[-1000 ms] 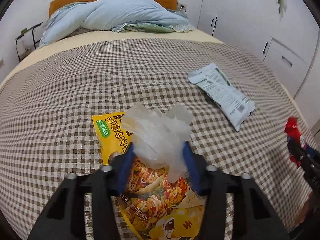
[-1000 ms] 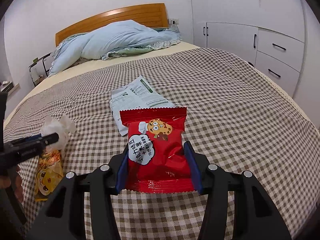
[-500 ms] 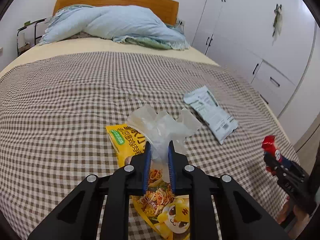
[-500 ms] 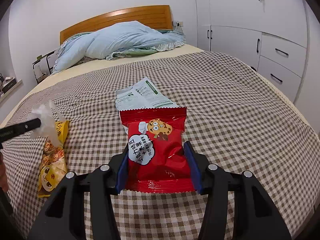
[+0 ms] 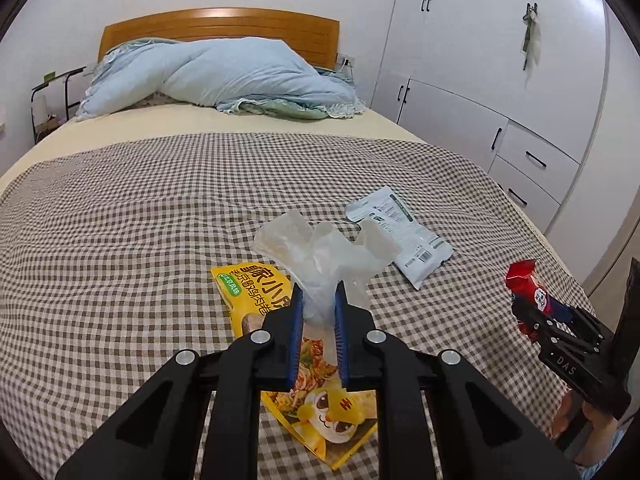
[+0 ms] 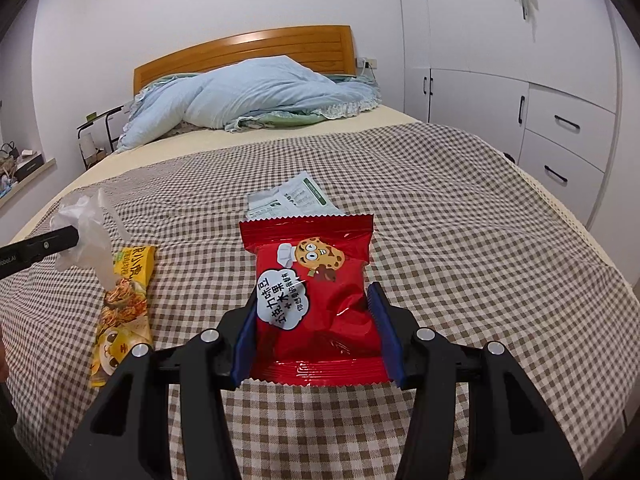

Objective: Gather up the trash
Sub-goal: 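Carry the clear bag with the left tool while the right tool carries the packet to the bin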

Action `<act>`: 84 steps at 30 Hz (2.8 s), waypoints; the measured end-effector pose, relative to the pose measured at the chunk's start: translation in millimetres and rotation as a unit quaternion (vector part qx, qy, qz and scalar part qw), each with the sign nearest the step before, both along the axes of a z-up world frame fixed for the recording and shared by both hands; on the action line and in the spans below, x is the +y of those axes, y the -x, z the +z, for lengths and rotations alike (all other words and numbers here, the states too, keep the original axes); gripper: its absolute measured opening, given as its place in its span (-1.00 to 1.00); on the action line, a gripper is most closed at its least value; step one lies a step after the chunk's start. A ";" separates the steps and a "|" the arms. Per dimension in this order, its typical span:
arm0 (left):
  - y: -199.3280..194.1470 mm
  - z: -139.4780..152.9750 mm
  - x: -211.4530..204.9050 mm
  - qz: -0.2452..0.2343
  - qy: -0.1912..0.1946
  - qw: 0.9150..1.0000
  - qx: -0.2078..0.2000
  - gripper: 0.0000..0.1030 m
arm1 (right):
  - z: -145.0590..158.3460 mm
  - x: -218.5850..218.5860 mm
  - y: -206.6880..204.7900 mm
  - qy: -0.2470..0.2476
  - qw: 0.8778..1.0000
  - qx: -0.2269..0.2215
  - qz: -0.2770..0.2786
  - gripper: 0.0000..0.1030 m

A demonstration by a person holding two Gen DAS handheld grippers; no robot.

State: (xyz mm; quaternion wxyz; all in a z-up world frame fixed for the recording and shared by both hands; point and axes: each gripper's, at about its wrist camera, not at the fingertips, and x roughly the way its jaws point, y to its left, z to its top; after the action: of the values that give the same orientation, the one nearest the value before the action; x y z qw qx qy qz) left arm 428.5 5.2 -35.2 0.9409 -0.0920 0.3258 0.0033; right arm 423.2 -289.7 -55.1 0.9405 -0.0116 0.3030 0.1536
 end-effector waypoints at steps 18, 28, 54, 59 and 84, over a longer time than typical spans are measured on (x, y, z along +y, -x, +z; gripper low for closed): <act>45.8 21.4 -26.2 -0.002 -0.028 1.000 -0.013 -0.79 | 7.3 5.6 40.2 0.002 0.999 -0.023 0.031 -0.02; 83.8 27.0 -25.4 0.003 -0.015 1.000 -0.015 -0.79 | 8.1 8.8 71.2 -0.012 0.999 -0.033 0.033 -0.02; 178.3 31.4 -19.2 0.014 -0.003 1.000 -0.016 -0.79 | -0.5 15.2 167.6 -0.037 0.996 -0.071 0.038 -0.02; 188.6 31.6 -19.4 0.015 -0.003 1.000 -0.018 -0.79 | -4.8 12.3 183.5 -0.037 0.996 -0.072 0.042 -0.02; 262.0 17.6 -39.0 -0.008 0.004 1.000 -0.008 -0.79 | -34.1 3.3 254.9 -0.019 0.997 -0.050 0.058 -0.02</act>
State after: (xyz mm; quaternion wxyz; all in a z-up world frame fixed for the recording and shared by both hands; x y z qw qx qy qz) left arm 166.5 -33.8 -17.6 0.9430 -0.0935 0.3194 -0.0060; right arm 168.4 -286.4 -89.2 0.9440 -0.0192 0.2515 0.2128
